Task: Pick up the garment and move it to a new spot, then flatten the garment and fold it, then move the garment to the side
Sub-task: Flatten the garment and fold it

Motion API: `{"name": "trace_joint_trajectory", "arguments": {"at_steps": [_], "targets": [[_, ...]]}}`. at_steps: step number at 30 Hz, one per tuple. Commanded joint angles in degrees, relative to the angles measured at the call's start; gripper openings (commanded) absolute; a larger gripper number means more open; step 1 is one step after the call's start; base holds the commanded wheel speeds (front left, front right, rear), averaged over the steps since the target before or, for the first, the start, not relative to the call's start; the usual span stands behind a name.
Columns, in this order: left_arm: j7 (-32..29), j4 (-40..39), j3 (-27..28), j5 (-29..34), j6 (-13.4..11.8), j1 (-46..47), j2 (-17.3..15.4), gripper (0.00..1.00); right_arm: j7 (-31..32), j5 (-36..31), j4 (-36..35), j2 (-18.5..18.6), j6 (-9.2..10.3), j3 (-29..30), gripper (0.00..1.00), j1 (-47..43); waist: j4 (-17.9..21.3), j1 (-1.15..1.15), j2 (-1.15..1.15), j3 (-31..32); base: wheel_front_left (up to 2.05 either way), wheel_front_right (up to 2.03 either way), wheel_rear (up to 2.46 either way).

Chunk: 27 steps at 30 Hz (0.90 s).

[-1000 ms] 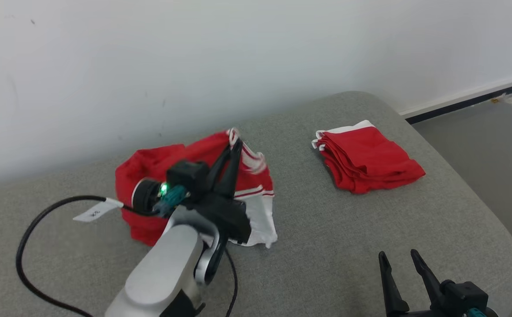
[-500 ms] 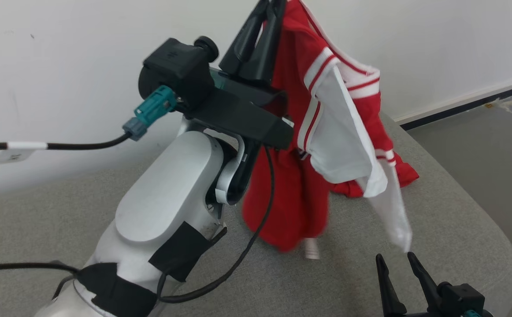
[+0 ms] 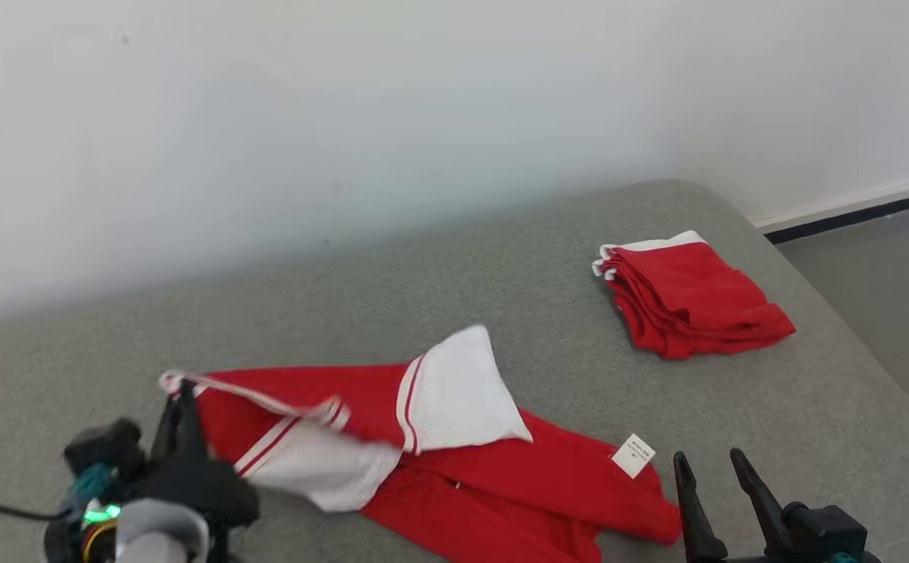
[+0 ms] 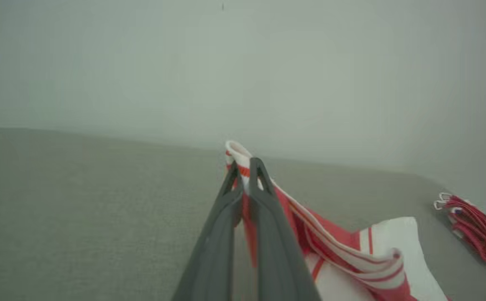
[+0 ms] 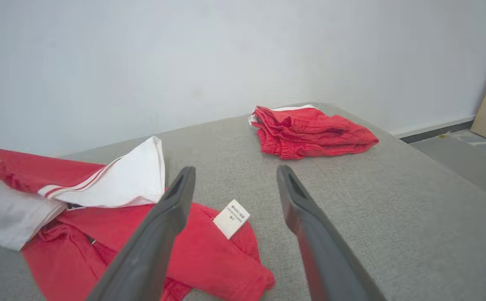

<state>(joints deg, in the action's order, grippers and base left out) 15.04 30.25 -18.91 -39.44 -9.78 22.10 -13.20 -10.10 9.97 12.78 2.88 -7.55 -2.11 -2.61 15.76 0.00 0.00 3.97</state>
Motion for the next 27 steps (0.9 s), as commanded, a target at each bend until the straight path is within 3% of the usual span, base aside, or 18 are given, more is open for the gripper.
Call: {"name": "trace_joint_trajectory", "arguments": {"at_steps": [1, 6, 7, 8, 13, 18, 27], "targets": [[0.2, 0.4, 2.0, 0.5, -0.8, -1.8, -0.2, 0.0, 0.2, -0.4, -0.4, 0.0, 0.14, -0.2, 1.0, -0.2, -1.5, 0.0, 0.0, -0.7, 0.0, 0.0, 0.0], [0.2, 2.4, 7.9, 3.6, -1.6, -4.9, 0.4, 0.0, 0.6, -0.2, -0.7, 0.0, 0.14, -0.9, 1.0, 0.2, -3.0, 0.0, 0.0, -1.4, 0.0, 0.0, 0.0], [0.2, 2.5, 8.5, 4.2, -1.9, -5.3, 1.1, 0.73, 0.7, -0.2, -0.7, 0.0, 0.14, -1.0, 1.0, 0.1, -3.3, 0.0, 0.0, -1.4, 0.0, 0.0, 0.0], [0.2, 2.8, 9.0, 4.6, -2.0, -5.8, 1.9, 1.0, 0.8, -0.3, -0.7, 0.0, 0.14, -1.0, 1.0, -0.1, -3.6, 0.0, 0.0, -1.4, 0.0, 0.0, 0.0], [0.2, 3.3, 11.9, 6.8, -1.8, -7.6, 3.7, 1.0, 1.2, -0.7, -1.1, 0.0, 0.14, -0.6, 1.0, -0.6, -4.7, 0.0, 0.0, -1.3, 0.0, 0.0, 0.0], [0.2, 0.2, 13.4, 9.9, 0.1, -9.4, 4.7, 1.0, 2.2, -1.5, -1.3, 0.0, 0.14, -0.2, 1.0, -1.1, -5.6, 0.0, 0.0, -1.2, 0.0, 0.0, 0.0], [0.2, -27.7, 12.4, 23.6, 8.1, -21.4, 8.6, 1.0, 13.1, -5.2, 1.9, 0.0, 0.15, 0.0, 1.0, 0.3, -9.7, 0.0, 0.0, -1.8, 0.0, 0.0, 0.0]]}}
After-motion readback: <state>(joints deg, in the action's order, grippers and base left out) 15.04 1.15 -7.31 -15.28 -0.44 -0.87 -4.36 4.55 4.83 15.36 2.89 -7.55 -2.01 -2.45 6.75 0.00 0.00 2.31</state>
